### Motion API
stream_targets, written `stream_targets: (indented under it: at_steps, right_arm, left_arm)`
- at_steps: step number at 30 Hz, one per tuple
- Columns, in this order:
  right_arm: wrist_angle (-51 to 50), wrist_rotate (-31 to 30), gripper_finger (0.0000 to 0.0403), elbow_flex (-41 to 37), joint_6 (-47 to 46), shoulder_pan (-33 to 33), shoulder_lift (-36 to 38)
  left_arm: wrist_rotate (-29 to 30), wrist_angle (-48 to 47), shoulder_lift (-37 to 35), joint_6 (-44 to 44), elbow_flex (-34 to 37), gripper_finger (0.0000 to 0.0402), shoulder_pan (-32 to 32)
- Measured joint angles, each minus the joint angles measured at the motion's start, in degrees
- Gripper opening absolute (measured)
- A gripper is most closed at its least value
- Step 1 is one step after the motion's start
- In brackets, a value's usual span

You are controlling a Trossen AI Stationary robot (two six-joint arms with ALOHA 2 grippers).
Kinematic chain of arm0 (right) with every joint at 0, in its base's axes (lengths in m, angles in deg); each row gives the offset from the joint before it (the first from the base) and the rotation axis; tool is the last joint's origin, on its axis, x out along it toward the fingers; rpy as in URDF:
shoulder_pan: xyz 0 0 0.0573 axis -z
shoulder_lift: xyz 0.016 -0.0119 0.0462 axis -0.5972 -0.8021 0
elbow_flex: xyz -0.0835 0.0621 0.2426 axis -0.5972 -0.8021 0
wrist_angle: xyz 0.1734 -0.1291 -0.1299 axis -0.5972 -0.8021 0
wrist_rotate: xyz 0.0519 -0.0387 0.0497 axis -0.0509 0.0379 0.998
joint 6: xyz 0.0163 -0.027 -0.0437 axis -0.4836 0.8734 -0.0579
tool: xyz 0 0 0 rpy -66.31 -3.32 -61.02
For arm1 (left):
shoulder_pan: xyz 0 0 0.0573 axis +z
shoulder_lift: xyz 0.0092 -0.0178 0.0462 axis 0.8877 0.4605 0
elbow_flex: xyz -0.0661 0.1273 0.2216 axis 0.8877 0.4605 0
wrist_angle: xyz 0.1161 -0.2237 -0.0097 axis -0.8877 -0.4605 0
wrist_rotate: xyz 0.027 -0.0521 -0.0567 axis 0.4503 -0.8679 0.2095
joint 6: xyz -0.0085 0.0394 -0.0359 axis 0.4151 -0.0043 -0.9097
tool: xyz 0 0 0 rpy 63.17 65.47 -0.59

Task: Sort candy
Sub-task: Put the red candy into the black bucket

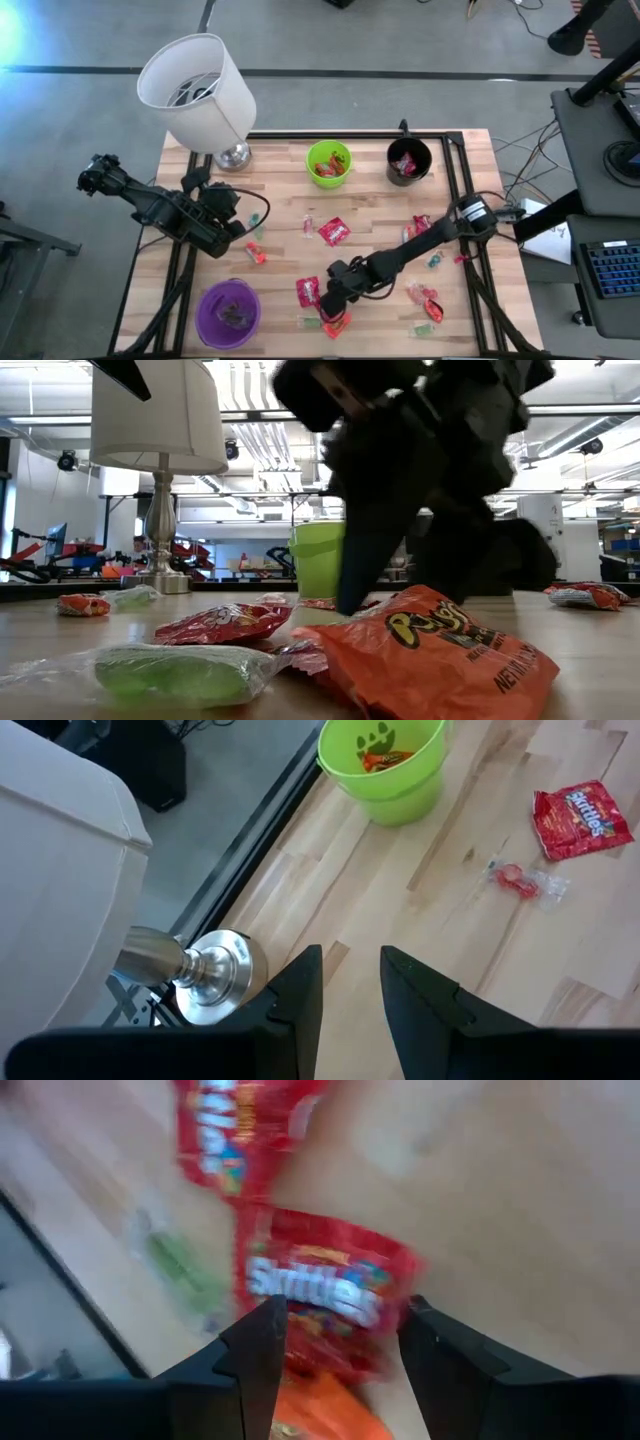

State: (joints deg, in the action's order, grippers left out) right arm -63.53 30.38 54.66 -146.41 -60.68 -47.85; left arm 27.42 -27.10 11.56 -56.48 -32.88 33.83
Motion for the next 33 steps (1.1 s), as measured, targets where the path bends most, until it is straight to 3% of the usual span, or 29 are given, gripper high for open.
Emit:
stream_targets:
  at_steps: [6, 14, 19, 24, 33]
  right_arm:
    - [-1.0, 0.3, 0.0161, 1.4, -0.4, 0.0, -1.4]
    - [-2.4, -0.1, 0.0023, 1.3, -1.5, 0.0, -1.5]
    - [-3.1, -0.5, 0.0014, 1.8, -1.4, 0.0, -0.7]
    - [-6.7, -5.0, 0.0013, 1.9, -1.5, 0.0, 2.3]
    - [-24.4, -14.8, 0.0012, 2.0, -3.9, 0.1, 12.5]
  left_arm:
    - [0.0, 0.0, 0.0, 0.0, 0.0, 0.0086, 0.0]
    - [-0.5, 0.0, 0.0, 1.5, 0.0, 0.0086, 0.0]
    - [-1.9, 0.0, 0.0, 1.5, 0.0, 0.0086, 0.0]
    - [-1.9, 0.0, 0.0, 1.4, 0.0, 0.0086, 0.0]
    - [-1.6, 0.5, 0.0, 0.5, 0.0, 0.0086, 0.0]
